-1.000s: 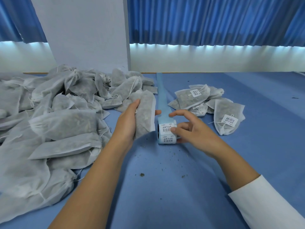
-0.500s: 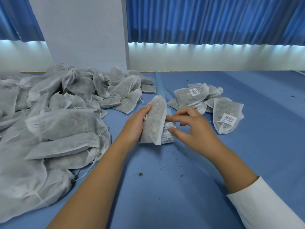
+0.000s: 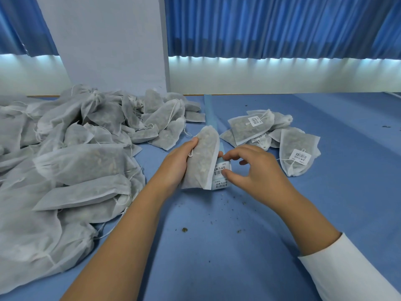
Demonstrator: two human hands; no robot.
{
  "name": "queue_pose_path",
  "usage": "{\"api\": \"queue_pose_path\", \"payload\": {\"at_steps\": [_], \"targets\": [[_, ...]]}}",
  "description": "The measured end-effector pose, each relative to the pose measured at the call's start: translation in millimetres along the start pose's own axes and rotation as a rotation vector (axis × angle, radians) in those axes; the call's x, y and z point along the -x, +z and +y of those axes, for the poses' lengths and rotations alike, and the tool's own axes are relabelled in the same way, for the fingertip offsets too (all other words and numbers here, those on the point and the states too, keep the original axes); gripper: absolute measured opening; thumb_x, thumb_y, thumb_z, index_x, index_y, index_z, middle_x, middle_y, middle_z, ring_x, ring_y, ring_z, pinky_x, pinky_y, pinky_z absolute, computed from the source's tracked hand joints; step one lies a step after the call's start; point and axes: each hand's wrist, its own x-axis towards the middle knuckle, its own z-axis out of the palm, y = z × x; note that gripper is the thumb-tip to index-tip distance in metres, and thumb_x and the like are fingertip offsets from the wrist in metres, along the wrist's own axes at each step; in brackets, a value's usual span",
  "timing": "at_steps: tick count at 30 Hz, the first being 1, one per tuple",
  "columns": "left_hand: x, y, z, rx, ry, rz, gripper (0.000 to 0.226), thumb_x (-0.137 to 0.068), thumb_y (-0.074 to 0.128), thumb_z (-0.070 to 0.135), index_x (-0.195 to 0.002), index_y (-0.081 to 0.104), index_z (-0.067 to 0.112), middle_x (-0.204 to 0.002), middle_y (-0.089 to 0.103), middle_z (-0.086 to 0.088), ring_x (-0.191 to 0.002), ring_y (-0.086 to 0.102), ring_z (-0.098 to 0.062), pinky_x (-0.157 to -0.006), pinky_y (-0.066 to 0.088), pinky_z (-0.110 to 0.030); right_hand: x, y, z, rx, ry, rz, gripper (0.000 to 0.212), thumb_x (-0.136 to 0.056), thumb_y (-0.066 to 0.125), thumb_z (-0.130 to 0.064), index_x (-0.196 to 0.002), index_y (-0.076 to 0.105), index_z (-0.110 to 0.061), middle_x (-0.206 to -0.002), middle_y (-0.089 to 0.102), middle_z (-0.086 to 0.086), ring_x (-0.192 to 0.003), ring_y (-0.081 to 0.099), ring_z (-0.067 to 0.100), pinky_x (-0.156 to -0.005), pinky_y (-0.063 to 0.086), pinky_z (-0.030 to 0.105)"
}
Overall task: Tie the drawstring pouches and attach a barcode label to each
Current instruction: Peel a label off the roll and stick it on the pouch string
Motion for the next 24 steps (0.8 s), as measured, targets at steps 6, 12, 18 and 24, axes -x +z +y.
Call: {"api": "queue_pose_path", "payload": {"at_steps": [6,12,18,24], "targets": [[4,-1,5,0.019,-0.02,-0.053,0.036,-0.105,0.036,0.039,-0.113,0.067,0.021,-0.105,0.076,-0.008,-0.099,0.072,-0.013,-0.067,0.053,-0.014,0,0,-2,-0.032,0.009,0.0,0.019,-0.08,0.078,-0.021,-0.098,0.071,-0.023,-0.092,0.055,-0.016,-0.089,0.055,0.005,-0.081,0.043,0.01],[6,-1,11,-0.088,-0.034,-0.005,0.038,-0.104,0.037,0.042,-0.114,0.068,0.022,-0.108,0.076,-0.005,-0.108,0.07,-0.015,-0.096,0.051,-0.029,0,0,0,0.024,-0.023,0.04,0.019,-0.079,0.079,-0.022,-0.097,0.073,-0.024,-0.087,0.056,-0.022,-0.083,0.05,-0.006,-0.08,0.037,0.009],[5,-1,11,-0.092,-0.087,0.051,0.039,-0.102,0.042,0.044,-0.118,0.068,0.021,-0.116,0.073,-0.006,-0.114,0.067,-0.02,-0.111,0.041,-0.045,1,0,-2,0.098,-0.03,0.065,0.019,-0.082,0.077,-0.025,-0.101,0.075,-0.024,-0.088,0.06,-0.019,-0.089,0.054,0.001,-0.079,0.035,0.007],[6,0,13,-0.07,-0.099,0.058,0.037,-0.103,0.042,0.042,-0.118,0.068,0.02,-0.117,0.073,-0.007,-0.115,0.066,-0.019,-0.112,0.041,-0.043,4,1,-3,0.091,-0.005,0.094,0.009,-0.087,0.071,-0.029,-0.095,0.074,-0.028,-0.091,0.067,-0.018,-0.087,0.054,0.002,-0.083,0.049,0.032]]}}
